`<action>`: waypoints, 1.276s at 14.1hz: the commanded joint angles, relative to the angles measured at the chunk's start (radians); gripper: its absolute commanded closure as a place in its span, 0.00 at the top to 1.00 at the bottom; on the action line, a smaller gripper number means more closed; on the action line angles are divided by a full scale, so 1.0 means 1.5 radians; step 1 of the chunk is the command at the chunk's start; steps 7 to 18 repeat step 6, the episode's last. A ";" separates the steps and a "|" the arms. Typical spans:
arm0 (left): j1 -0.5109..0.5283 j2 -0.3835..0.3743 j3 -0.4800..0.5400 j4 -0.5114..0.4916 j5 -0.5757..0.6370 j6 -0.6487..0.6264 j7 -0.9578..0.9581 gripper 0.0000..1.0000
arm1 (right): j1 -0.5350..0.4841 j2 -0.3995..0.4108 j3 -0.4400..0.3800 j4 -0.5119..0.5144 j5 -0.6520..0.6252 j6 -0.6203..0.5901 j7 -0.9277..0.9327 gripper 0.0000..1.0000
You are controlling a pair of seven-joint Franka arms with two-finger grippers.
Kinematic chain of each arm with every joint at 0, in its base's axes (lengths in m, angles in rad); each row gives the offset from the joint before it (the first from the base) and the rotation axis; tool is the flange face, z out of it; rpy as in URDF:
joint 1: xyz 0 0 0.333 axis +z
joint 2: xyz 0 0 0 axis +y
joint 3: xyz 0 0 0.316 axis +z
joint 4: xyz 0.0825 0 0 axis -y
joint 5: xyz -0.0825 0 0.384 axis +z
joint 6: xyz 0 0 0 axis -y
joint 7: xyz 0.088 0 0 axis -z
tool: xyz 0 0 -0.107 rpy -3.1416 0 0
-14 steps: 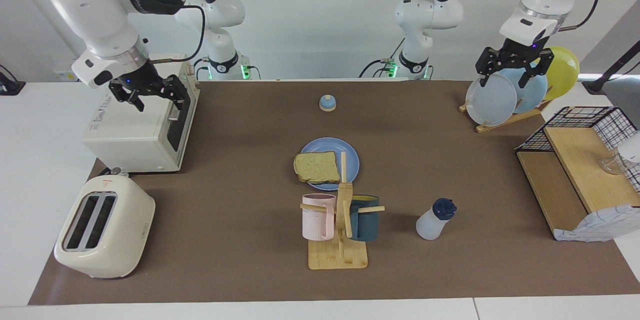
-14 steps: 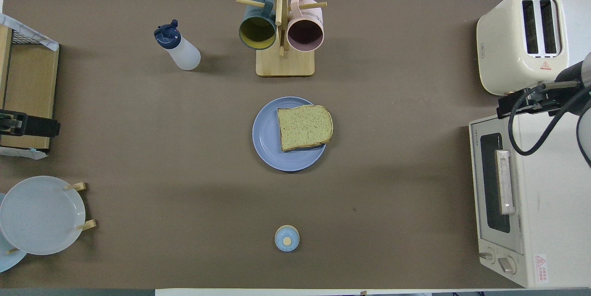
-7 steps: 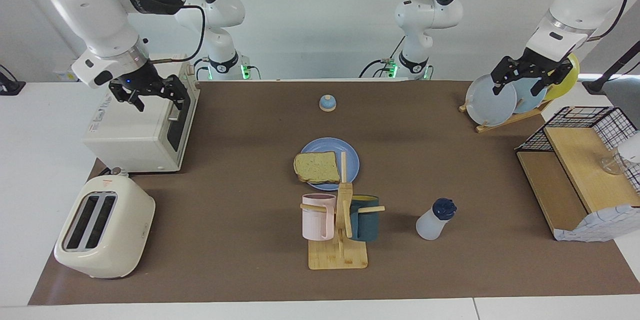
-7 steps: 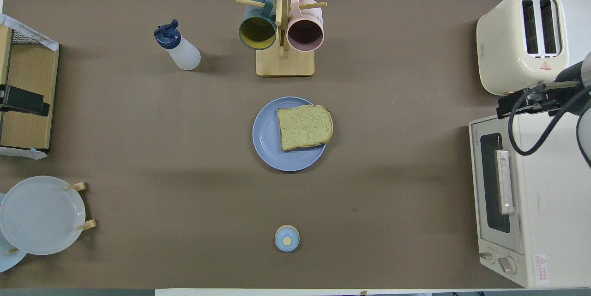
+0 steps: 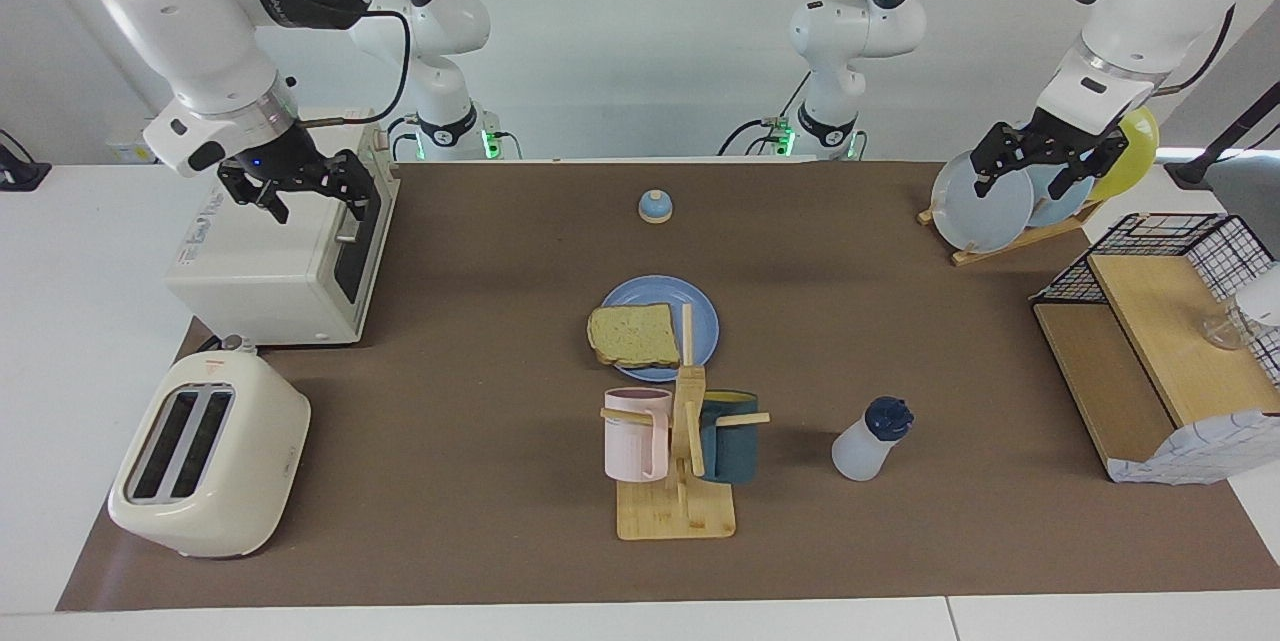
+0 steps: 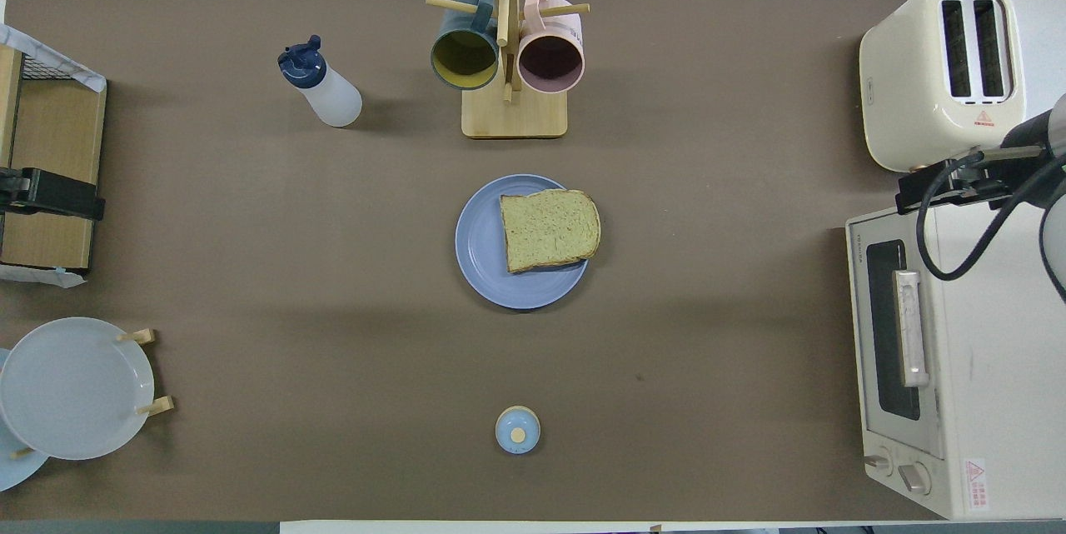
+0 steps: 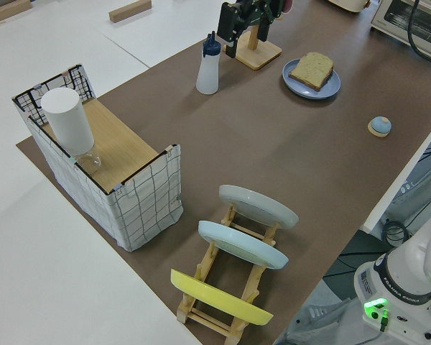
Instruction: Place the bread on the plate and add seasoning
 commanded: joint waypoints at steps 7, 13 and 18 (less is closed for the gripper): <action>0.011 0.003 -0.003 0.007 -0.025 0.002 -0.002 1.00 | -0.008 -0.008 0.005 -0.006 0.010 0.005 0.010 1.00; 0.011 0.003 -0.003 0.007 -0.025 0.002 -0.002 1.00 | -0.008 -0.008 0.005 -0.006 0.010 0.005 0.010 1.00; 0.011 0.003 -0.003 0.007 -0.025 0.002 -0.002 1.00 | -0.008 -0.008 0.005 -0.006 0.010 0.005 0.010 1.00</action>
